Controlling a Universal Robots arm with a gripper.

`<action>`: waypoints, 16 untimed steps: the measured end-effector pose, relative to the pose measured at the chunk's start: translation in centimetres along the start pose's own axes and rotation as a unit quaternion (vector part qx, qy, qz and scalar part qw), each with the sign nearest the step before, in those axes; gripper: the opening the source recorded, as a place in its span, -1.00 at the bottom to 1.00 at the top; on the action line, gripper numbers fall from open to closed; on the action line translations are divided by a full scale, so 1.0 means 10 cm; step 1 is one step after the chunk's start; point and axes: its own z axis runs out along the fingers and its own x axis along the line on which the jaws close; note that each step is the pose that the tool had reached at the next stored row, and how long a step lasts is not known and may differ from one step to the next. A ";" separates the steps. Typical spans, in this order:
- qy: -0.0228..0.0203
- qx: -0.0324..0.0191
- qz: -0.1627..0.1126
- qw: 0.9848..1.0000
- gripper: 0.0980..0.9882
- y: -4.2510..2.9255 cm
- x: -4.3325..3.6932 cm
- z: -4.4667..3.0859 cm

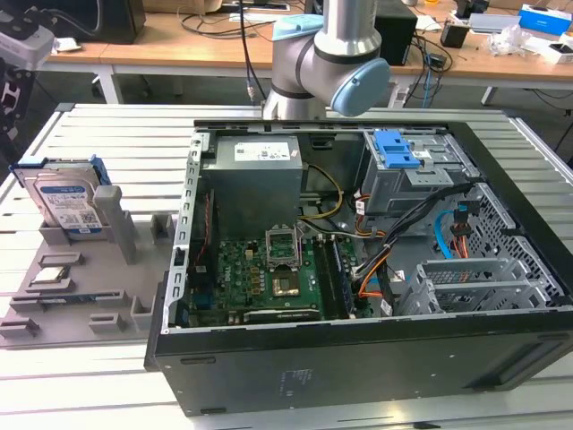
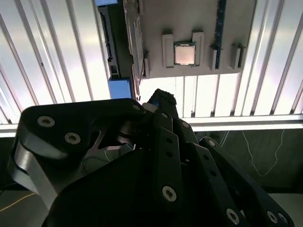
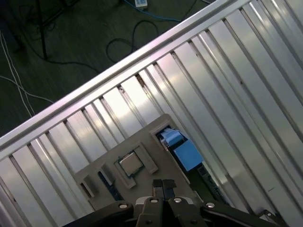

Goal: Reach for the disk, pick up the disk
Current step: 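Pick up the disk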

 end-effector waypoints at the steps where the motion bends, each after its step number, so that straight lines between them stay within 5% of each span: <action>1: 0.000 0.000 -0.006 1.000 -0.98 0.000 0.000 0.000; 7: 0.002 0.000 -0.039 0.999 -0.98 0.000 0.000 0.000; 16: 0.004 0.000 -0.097 0.995 -0.98 0.000 0.000 0.000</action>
